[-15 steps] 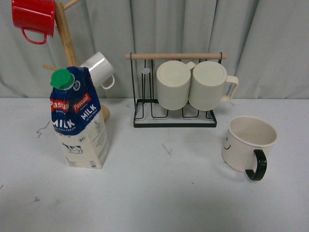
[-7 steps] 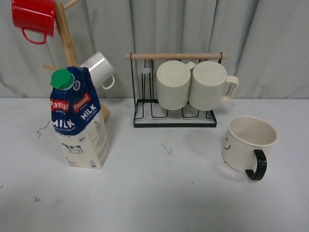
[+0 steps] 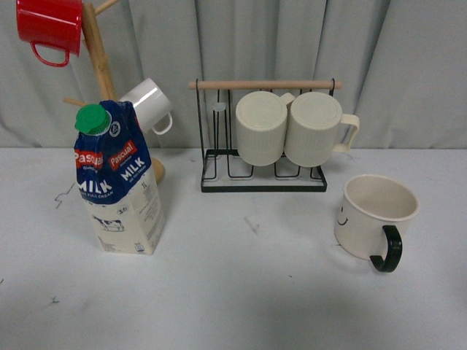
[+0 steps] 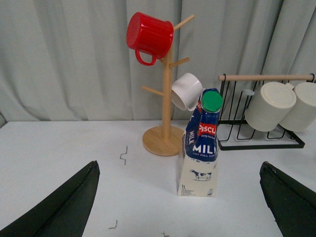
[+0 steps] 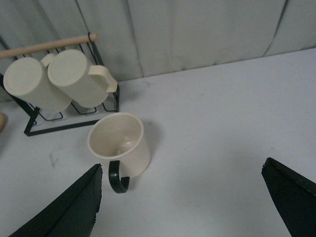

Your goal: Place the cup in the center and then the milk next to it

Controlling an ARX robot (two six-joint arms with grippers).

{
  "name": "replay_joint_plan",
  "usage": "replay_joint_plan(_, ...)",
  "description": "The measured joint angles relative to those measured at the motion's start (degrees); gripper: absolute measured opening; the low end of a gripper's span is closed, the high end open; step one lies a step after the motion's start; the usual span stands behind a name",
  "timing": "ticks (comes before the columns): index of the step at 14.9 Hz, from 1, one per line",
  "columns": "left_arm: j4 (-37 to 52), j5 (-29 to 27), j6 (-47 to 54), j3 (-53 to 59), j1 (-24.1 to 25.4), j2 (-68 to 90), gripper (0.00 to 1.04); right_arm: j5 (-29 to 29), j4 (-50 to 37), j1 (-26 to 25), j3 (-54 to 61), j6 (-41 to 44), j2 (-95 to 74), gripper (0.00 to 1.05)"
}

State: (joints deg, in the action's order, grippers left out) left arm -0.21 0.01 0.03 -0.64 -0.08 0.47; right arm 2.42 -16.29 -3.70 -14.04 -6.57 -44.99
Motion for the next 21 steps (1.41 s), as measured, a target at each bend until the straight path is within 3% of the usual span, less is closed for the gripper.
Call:
replay_joint_plan(6,0.0,0.0,0.0,0.0,0.0,0.0,0.98,1.5,15.8,5.5,-26.9,-1.6,-33.4,0.98)
replay_joint_plan(13,0.0,0.0,0.0,0.0,0.0,0.0,0.98,1.3,21.6,5.6,-34.6,-2.8,-41.4,0.98)
replay_joint_plan(15,0.0,0.0,0.0,0.0,0.0,0.0,0.98,0.0,28.7,6.4,-48.2,-6.1,-56.7,0.98)
replay_joint_plan(17,0.0,0.0,0.0,0.0,0.0,0.0,0.98,-4.0,30.5,7.9,-56.1,-6.3,-67.6,0.98)
replay_joint_plan(21,0.0,0.0,0.0,0.0,0.0,0.0,0.98,-5.3,29.7,9.4,-60.2,-6.3,-74.2,0.98)
